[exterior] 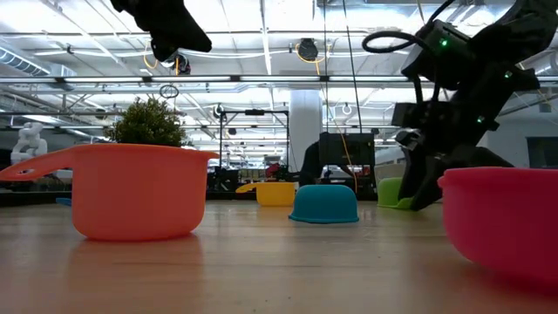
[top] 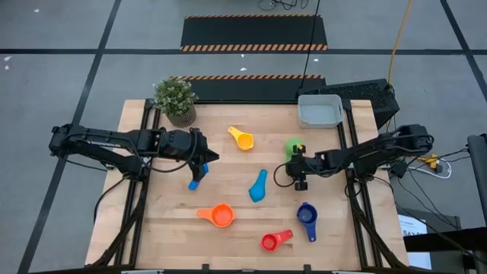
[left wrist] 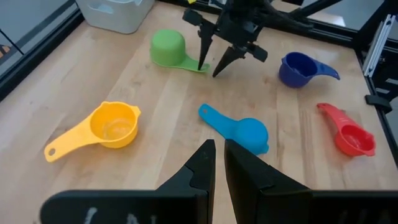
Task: Nest measuring cups in basket
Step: Stack the green measuring cup on the orange measuring cup
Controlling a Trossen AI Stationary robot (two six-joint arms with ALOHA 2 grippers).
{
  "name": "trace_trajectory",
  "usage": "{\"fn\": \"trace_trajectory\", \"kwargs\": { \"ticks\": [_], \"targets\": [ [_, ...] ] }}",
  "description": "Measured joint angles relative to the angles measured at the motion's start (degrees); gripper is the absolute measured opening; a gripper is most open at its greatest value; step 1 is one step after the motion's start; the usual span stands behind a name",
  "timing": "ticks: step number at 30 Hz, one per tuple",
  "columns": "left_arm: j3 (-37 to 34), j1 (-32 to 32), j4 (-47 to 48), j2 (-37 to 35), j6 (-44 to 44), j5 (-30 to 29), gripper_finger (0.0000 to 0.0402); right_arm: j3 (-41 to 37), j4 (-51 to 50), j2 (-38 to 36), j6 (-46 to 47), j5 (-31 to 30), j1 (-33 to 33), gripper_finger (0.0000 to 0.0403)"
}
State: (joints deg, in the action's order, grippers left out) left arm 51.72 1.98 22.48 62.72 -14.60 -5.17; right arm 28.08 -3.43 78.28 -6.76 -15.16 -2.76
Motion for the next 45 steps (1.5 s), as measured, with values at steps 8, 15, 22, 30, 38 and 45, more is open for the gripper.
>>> {"fn": "trace_trajectory", "kwargs": {
  "ticks": [8, 15, 22, 30, 38, 45],
  "targets": [
    [0.00, -0.04, 0.00, 0.00, -0.79, 0.02, 0.0037, 0.02, 0.17, 0.64, 0.06, -4.28, 0.01, 0.0135],
    [0.00, -0.04, 0.01, 0.00, -0.76, -0.40, 0.0037, 0.02, 0.14, 0.64, 0.07, -4.53, 0.01, 0.0112],
    [0.00, -0.04, 0.00, 0.00, -0.78, -0.42, 0.0037, 0.02, 0.17, 0.64, 0.85, -4.49, 0.01, 0.0055],
    [0.00, -0.04, 0.02, 0.00, -0.80, -0.42, 0.0037, 0.07, 0.42, 0.57, 1.59, -4.85, 0.03, 0.0008],
    [0.00, -0.04, 0.02, 0.00, -0.80, -0.43, 0.0037, 0.48, -1.77, -3.15, 4.51, -4.45, 0.01, 0.0001],
    [-0.02, -0.04, 0.00, 0.00, -1.23, -0.46, 0.0037, 0.50, -1.81, -8.08, 12.70, -4.00, 0.01, 0.0001]
  ]
}}
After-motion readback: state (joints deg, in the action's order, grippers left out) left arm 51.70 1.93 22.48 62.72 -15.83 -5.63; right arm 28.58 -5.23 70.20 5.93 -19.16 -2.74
